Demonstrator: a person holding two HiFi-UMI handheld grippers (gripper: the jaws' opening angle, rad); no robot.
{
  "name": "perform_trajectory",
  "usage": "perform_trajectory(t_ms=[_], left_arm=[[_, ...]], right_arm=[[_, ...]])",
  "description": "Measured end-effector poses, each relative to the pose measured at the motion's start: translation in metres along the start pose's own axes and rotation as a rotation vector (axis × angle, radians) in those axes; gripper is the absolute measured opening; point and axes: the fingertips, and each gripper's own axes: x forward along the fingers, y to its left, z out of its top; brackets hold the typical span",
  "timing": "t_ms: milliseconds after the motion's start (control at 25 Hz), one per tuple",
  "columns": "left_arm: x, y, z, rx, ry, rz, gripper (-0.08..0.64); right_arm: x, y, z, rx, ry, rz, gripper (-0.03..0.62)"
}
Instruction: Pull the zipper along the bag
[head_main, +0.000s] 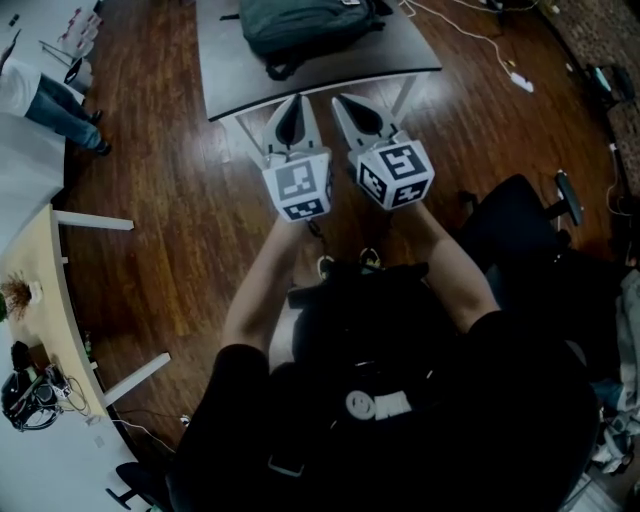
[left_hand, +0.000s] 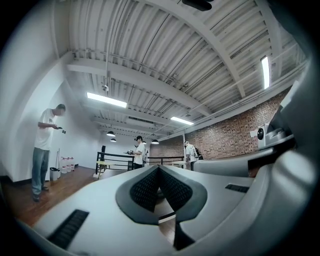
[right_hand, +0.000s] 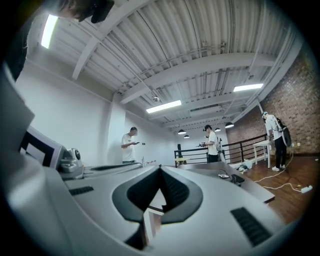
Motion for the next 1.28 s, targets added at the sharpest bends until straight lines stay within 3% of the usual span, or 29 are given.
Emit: perform_trajectory(t_ms=[600, 1280], left_arm=[[0.016, -0.015, 0.002, 0.008, 0.008, 0.047, 0.005], [0.032, -0.023, 0.007, 0.035, -0.012, 0.045, 0.005]], right_arm=[[0.001, -0.022, -0.002, 0.090, -0.015, 0.008, 0.005], [0.008, -0.034, 0.003, 0.033, -0.014, 0.020, 0.005]])
